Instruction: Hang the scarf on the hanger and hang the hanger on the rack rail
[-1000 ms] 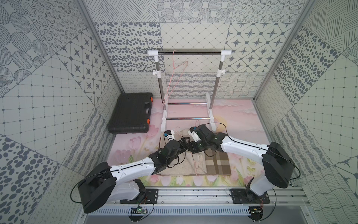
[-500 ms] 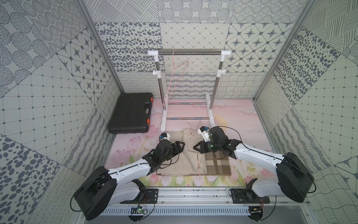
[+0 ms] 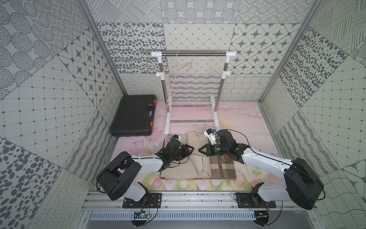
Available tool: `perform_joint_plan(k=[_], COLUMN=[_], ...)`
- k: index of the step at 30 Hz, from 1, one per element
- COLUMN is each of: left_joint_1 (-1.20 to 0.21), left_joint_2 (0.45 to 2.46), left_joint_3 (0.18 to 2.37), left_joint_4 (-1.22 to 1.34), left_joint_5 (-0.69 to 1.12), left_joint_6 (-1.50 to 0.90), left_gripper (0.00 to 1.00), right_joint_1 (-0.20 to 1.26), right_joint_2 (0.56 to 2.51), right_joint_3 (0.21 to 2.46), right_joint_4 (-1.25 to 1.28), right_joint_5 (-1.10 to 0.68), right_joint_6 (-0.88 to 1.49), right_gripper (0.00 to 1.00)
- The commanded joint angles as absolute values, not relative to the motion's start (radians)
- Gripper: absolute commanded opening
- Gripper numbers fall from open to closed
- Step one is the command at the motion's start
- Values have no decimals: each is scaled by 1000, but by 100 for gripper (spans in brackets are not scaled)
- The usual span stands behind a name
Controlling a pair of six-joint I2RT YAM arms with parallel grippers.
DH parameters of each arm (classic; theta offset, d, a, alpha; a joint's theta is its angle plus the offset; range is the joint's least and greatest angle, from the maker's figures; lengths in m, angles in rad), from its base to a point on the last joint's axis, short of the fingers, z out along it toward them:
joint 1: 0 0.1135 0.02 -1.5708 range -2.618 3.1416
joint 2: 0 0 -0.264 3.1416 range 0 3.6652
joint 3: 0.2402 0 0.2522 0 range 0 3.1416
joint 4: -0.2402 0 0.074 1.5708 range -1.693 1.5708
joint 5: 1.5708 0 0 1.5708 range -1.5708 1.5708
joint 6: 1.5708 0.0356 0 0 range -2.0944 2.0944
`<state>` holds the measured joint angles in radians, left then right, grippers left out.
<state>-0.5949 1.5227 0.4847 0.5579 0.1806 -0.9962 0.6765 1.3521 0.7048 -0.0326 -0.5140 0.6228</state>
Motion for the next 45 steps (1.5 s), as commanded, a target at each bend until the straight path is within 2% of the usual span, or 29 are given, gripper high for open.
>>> perform_joint_plan(k=[1, 5, 7, 12, 16, 20, 21, 22, 26, 28, 33, 35, 38, 39, 45], left_joint_1=[-590, -594, -592, -591, -564, -541, -535, -529, -524, -525, -526, -531, -536, -535, -546], left_joint_2=[1598, 1624, 1606, 1445, 1341, 1301, 1305, 1318, 1398, 1425, 1439, 1419, 1392, 1392, 1463], left_joint_3=[508, 506, 512, 576, 679, 732, 733, 733, 712, 698, 717, 737, 746, 739, 708], left_joint_4=[704, 730, 696, 409, 57, -116, -132, -142, -122, -79, -43, -67, -78, -66, 52], left_joint_5=[295, 307, 304, 252, 221, 202, 210, 222, 249, 260, 256, 240, 206, 210, 255], left_joint_6=[-1006, -1022, -1012, -922, -833, -778, -777, -779, -798, -813, -836, -827, -816, -817, -861], left_gripper=[39, 14, 5, 3, 0, 4, 7, 15, 22, 41, 53, 50, 33, 30, 25], right_joint_1=[663, 656, 654, 650, 642, 639, 639, 637, 637, 637, 637, 637, 634, 634, 628], right_joint_2=[1338, 1338, 1340, 1329, 1321, 1323, 1325, 1328, 1331, 1331, 1326, 1324, 1322, 1321, 1320], right_joint_3=[696, 700, 700, 693, 683, 681, 681, 680, 678, 679, 675, 671, 670, 669, 665], right_joint_4=[0, -4, -12, -33, -34, -35, -34, -33, -29, -29, -30, -31, -31, -31, -26], right_joint_5=[-521, -523, -523, -517, -520, -520, -521, -525, -532, -534, -537, -536, -537, -537, -538], right_joint_6=[636, 630, 626, 614, 610, 605, 604, 602, 598, 598, 598, 598, 597, 597, 596], right_gripper=[0, 0, 0, 0, 0, 0, 0, 0, 0, 0, 0, 0, 0, 0, 0])
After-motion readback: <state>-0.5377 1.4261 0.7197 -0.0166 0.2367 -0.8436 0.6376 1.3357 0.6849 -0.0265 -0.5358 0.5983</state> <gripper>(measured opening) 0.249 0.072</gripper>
